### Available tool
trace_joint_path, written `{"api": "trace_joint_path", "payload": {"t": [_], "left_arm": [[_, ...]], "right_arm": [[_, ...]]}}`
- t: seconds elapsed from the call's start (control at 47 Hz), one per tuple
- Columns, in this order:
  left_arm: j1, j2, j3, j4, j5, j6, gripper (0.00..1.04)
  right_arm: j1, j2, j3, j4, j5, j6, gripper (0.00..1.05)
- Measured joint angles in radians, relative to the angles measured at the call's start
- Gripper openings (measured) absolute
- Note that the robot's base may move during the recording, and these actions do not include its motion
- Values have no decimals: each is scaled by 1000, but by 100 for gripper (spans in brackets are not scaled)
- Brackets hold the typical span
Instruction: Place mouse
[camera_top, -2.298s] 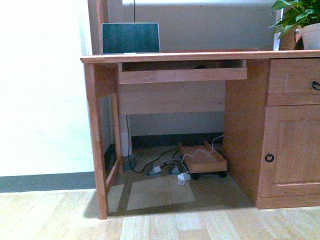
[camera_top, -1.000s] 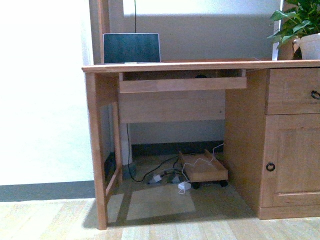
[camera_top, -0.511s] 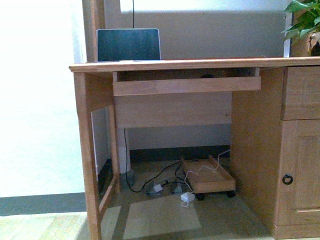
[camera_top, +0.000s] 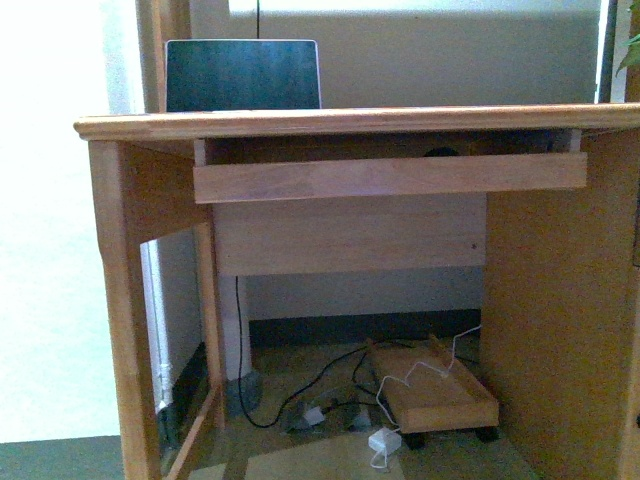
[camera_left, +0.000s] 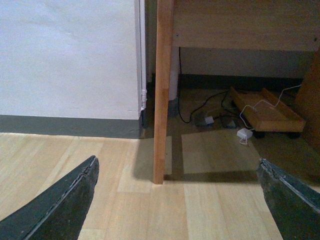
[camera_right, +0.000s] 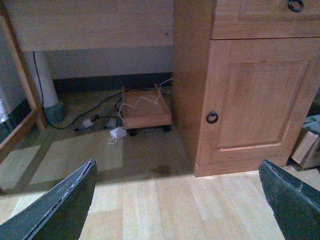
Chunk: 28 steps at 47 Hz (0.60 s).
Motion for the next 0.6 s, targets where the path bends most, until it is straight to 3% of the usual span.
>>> {"api": "trace_joint_path", "payload": {"t": [0.596], "left_arm": [[0,1,0,0,0,0,97]], "right_arm": [[0,0,0,0,0,0,97]]}}
